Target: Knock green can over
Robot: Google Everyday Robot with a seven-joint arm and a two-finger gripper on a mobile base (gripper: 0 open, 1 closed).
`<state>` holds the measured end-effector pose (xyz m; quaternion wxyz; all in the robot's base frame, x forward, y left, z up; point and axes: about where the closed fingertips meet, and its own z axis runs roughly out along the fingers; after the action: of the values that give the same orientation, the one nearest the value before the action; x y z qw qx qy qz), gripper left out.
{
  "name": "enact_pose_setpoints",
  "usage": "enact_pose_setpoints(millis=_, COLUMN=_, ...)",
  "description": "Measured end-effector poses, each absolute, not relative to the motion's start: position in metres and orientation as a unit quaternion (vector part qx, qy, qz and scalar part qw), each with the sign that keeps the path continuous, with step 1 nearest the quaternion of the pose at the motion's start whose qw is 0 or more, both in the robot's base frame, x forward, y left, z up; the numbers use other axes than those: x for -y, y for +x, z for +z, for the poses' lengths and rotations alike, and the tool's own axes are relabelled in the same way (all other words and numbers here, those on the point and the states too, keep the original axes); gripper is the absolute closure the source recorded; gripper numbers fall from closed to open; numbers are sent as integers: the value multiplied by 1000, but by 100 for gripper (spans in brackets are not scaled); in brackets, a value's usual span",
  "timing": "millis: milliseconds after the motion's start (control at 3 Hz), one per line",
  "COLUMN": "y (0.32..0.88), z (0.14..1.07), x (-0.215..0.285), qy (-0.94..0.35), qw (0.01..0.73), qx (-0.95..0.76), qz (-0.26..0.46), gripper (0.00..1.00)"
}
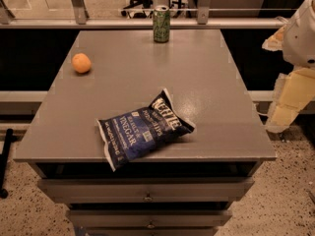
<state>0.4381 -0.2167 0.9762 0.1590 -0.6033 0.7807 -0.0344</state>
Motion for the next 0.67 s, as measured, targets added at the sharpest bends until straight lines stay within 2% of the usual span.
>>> enact_pose_setpoints(millis=667, y=448, z=980, x=217, qy=-605, qw=172, qx=-777, qz=-31, gripper=0)
